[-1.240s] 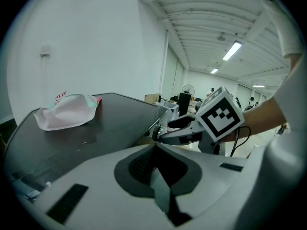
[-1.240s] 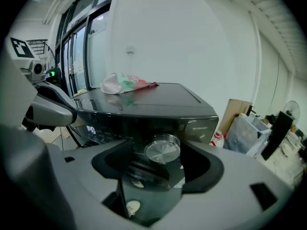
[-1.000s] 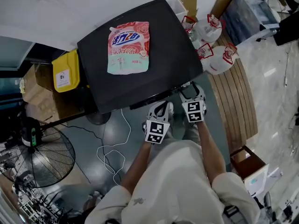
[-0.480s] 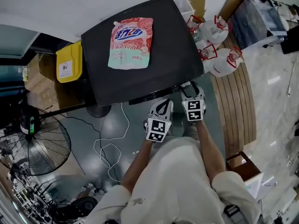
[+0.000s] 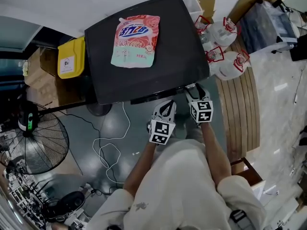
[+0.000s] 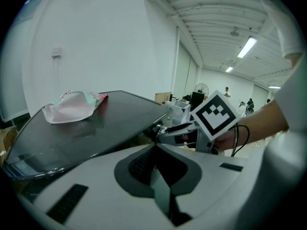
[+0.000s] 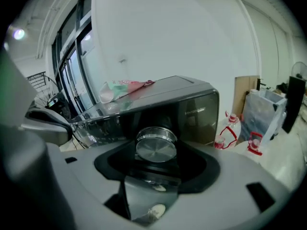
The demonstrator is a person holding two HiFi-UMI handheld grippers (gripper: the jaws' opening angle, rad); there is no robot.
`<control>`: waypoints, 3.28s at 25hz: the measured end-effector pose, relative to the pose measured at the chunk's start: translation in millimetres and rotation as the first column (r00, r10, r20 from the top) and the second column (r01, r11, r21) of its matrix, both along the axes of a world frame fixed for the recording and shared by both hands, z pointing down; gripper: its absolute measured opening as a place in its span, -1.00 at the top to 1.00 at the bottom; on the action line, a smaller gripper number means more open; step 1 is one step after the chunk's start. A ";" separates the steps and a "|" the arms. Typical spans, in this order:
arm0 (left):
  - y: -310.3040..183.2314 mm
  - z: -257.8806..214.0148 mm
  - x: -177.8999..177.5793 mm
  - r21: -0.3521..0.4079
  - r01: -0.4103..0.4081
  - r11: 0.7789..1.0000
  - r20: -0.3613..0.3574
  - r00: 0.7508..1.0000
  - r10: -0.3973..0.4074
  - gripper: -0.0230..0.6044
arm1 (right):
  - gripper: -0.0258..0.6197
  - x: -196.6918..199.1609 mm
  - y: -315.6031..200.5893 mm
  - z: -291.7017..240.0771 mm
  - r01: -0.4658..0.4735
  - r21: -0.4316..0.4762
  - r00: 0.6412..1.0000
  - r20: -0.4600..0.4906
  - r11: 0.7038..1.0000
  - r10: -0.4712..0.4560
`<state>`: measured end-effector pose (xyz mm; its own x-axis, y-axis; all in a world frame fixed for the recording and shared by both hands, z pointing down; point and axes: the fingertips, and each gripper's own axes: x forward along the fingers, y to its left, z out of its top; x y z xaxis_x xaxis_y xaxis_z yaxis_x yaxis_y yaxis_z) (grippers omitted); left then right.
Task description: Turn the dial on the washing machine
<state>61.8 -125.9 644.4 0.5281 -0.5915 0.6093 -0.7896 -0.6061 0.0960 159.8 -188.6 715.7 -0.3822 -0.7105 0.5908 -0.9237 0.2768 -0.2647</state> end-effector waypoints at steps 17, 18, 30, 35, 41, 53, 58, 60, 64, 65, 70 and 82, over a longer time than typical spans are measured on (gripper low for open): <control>6.4 1.1 -1.2 -0.003 0.021 1.000 0.001 1.000 -0.021 0.88 | 0.06 3.7 -0.8 -1.3 -0.059 -0.069 0.960 0.269 0.996 0.075; 7.0 1.2 -1.3 -0.004 0.022 1.000 0.001 1.000 -0.022 0.88 | 0.06 3.9 -0.9 -1.3 -0.061 -0.073 0.955 0.285 0.995 0.080; 14.0 4.9 -5.4 -0.012 0.038 0.999 0.007 0.999 -0.038 0.88 | 0.06 7.7 -2.2 2.0 -0.116 -0.166 0.827 0.530 0.979 0.188; 17.1 4.6 -5.1 -0.013 0.040 0.999 0.009 0.999 -0.040 0.88 | 0.06 5.0 -1.6 0.2 -0.115 -0.198 0.776 0.594 0.973 0.212; 20.4 7.0 -4.8 -0.022 0.043 0.999 0.010 0.999 -0.043 0.88 | 0.06 0.7 -2.3 -3.3 -0.111 -0.242 0.686 0.683 0.964 0.250; 23.8 8.2 -2.8 -0.027 0.050 0.998 0.013 0.999 -0.049 0.89 | 0.06 3.0 -3.1 -0.4 -0.132 -0.322 0.481 0.806 0.938 0.344; 24.8 9.1 -3.7 -0.025 0.053 0.998 0.015 0.999 -0.052 0.88 | 0.06 3.7 -2.9 2.0 -0.142 -0.349 0.408 0.831 0.926 0.377; 24.9 9.2 -3.1 -0.021 0.051 0.998 0.014 0.999 -0.051 0.88 | 0.06 5.0 -2.0 4.9 -0.145 -0.352 0.411 0.828 0.925 0.380; 26.3 11.3 -3.3 -0.025 0.050 0.998 0.017 0.999 -0.050 0.88 | 0.05 5.4 -2.3 3.7 -0.161 -0.345 0.433 0.818 0.925 0.380; 26.2 11.3 -3.7 -0.026 0.050 0.998 0.018 0.999 -0.049 0.88 | 0.04 6.3 -2.4 4.2 -0.165 -0.342 0.449 0.809 0.925 0.379; 22.9 7.6 -4.0 -0.016 0.044 0.999 0.012 0.999 -0.044 0.88 | -0.12 8.2 -4.7 -0.6 -0.152 -0.286 0.582 0.748 0.946 0.320; 26.2 5.6 -6.3 -0.014 0.023 1.000 0.014 1.000 -0.023 0.89 | -0.23 7.1 -1.9 -10.1 -0.066 -0.062 0.950 0.301 0.996 0.082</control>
<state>55.5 -99.7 649.9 0.5060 -0.5950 0.6244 -0.8047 -0.5862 0.0935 166.9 -190.6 705.5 -0.4965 -0.7159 0.4909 -0.8151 0.1901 -0.5472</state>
